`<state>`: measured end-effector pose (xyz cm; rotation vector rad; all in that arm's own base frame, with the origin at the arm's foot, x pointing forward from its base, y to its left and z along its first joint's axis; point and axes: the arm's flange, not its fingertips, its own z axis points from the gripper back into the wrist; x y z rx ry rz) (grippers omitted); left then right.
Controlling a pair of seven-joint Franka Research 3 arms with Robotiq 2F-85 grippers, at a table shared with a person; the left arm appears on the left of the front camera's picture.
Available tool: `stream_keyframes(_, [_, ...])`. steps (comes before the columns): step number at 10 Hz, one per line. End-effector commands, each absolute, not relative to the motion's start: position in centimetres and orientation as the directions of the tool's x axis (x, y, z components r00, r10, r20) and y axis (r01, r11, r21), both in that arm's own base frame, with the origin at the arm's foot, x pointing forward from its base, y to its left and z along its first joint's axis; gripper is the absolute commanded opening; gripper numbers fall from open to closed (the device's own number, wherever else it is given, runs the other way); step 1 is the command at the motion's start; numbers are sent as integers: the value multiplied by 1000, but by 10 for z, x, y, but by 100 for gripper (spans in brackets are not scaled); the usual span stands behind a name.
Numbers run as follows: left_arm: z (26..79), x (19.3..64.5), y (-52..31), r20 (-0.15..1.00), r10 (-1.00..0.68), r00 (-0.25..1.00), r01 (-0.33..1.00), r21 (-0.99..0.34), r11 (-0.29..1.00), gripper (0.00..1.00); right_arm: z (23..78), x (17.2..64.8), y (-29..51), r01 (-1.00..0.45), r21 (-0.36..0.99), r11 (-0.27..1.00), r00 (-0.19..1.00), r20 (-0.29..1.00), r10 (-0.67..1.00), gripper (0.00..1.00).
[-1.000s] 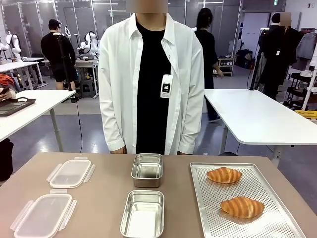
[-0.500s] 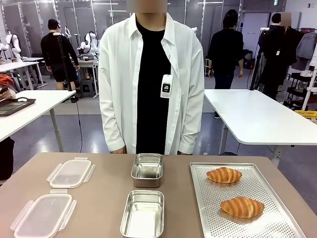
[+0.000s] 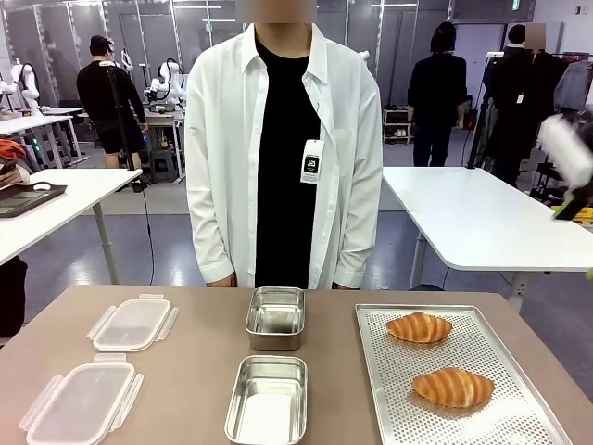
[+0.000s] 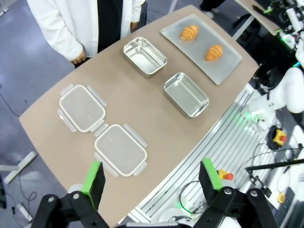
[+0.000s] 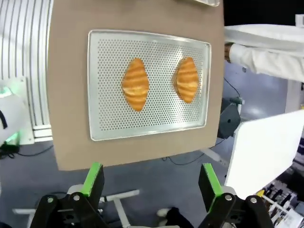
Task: Place the bread into the airtight container.
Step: Pick up a Butter Roll and place it into an empty Airtight Container.
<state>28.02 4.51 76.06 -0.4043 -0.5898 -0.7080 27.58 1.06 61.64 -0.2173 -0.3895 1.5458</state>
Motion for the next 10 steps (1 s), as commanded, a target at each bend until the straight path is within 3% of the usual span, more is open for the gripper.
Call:
stream_keyframes(1, [762,280,44,632,-493,598,714,-142,685,100,578,298,21,-923,-384,-29,-48,39,998,100])
stream_keyframes(6, [762,280,44,632,-493,598,714,-142,685,100,460,343,41,-969,-248,2,-15,69,997,100])
stream_keyframes(10, [762,280,44,632,-493,598,714,-142,685,100,398,371,44,-985,-152,83,65,123,990,100])
